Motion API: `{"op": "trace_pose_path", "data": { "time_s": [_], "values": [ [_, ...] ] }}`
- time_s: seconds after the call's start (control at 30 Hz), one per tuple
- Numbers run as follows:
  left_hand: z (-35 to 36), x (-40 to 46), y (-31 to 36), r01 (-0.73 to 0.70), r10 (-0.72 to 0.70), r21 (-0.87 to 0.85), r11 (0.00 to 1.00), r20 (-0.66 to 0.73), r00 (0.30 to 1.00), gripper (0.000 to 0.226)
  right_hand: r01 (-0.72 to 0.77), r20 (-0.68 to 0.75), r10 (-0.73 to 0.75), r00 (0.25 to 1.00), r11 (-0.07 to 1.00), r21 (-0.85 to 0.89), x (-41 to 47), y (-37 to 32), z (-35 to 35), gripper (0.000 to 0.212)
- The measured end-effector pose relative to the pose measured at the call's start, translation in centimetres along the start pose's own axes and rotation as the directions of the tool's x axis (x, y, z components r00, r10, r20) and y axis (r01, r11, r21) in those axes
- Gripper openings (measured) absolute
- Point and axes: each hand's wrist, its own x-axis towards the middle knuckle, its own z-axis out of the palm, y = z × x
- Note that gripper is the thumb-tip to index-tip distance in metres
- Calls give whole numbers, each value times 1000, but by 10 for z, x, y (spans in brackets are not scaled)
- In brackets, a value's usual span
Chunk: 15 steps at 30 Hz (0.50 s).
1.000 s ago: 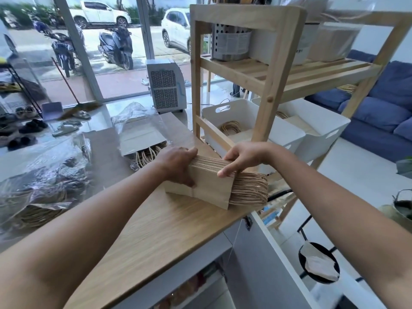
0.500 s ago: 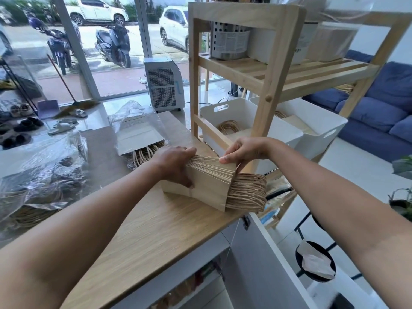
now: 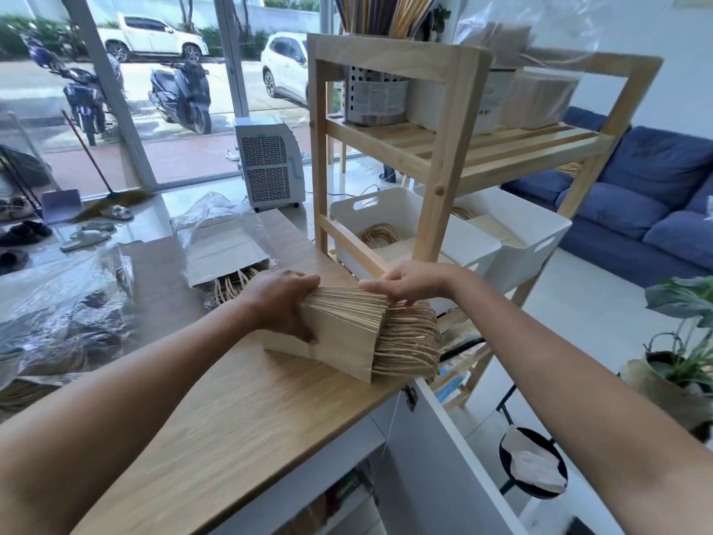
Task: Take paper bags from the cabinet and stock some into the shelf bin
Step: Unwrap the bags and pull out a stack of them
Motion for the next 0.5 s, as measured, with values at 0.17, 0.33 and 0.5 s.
{"op": "trace_pose_path", "data": {
  "time_s": [0.17,0.33,0.5],
  "values": [
    [6,-19,-28,177,-200,-220,959,-87,976,78,186,-319,-150,936,979,86,-26,4,14,108],
    [9,-39,-41,245,-415,-638,730,-130,900,70,272,-418,-97,903,884,381,-13,18,40,135],
    [23,-41,-18,210,-557,-918,337,-15,830,58,243,-228,-113,967,682,690,28,13,53,120]
  ]
}}
